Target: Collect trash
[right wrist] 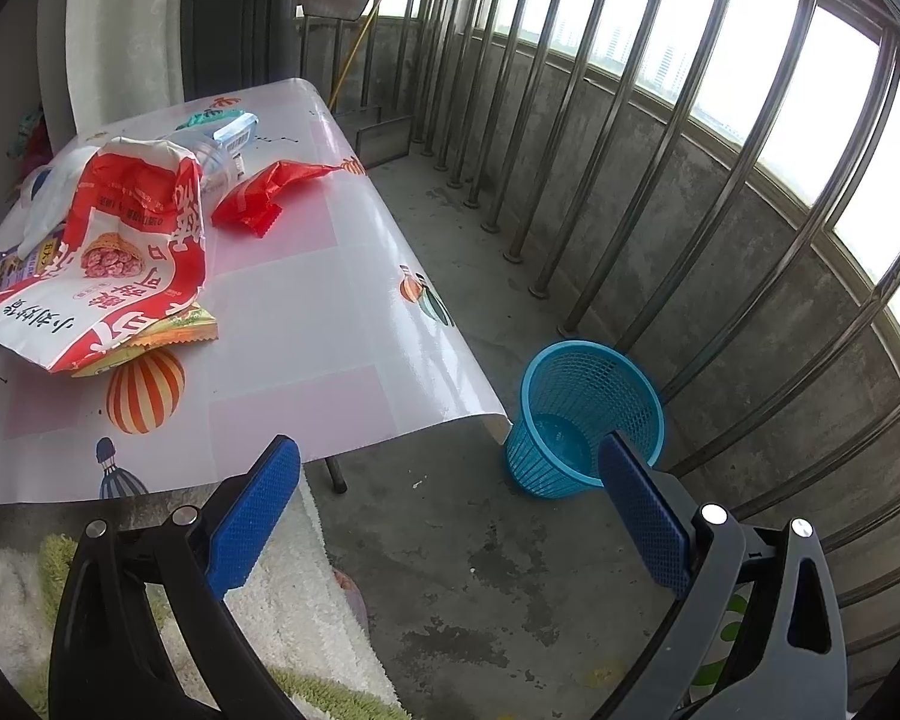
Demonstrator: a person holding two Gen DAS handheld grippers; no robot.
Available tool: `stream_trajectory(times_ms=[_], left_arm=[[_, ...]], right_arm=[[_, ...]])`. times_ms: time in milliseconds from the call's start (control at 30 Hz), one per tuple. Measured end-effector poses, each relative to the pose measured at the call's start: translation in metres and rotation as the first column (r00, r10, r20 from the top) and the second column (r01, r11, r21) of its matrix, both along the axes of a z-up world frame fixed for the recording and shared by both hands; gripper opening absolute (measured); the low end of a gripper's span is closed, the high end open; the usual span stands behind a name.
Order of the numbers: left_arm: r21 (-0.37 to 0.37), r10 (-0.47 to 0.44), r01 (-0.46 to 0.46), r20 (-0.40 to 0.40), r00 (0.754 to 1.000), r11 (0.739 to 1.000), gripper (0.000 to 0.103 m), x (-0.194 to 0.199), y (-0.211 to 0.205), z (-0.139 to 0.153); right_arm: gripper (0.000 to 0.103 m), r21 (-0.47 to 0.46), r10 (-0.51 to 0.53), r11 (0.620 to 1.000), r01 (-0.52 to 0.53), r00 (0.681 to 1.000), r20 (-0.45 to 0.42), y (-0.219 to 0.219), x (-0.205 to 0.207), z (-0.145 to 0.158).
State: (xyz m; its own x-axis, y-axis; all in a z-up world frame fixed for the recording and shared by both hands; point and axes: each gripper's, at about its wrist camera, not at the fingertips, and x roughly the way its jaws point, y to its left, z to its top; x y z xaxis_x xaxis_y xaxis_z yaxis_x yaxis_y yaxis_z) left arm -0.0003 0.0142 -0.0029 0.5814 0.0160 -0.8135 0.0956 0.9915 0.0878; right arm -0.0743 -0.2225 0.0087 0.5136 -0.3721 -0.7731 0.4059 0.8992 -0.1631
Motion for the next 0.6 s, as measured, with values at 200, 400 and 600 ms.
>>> stream_trajectory(times_ms=[200,400,600], left_arm=[[-0.001,0.0,0.0,-0.002,1.0,1.0,0.094,0.0004,0.0009,-0.0015],[-0.001,0.0,0.0,-0.002,1.0,1.0,0.094,0.0006,0.0018,-0.0022],[0.001,0.001,-0.001,-0.004,1.0,1.0,0.094,0.0001,0.0025,-0.003]], right_arm=[[0.097,0.01,-0.005,1.0,0.005,1.0,-0.003,-0.0001,0.0024,-0.0016],[0.097,0.012,-0.005,1.0,0.005,1.0,-0.003,-0.0006,0.0033,-0.0019],[0.097,0.017,-0.008,1.0,0.008,1.0,-0.004,-0.0014,0.0048,-0.0021]])
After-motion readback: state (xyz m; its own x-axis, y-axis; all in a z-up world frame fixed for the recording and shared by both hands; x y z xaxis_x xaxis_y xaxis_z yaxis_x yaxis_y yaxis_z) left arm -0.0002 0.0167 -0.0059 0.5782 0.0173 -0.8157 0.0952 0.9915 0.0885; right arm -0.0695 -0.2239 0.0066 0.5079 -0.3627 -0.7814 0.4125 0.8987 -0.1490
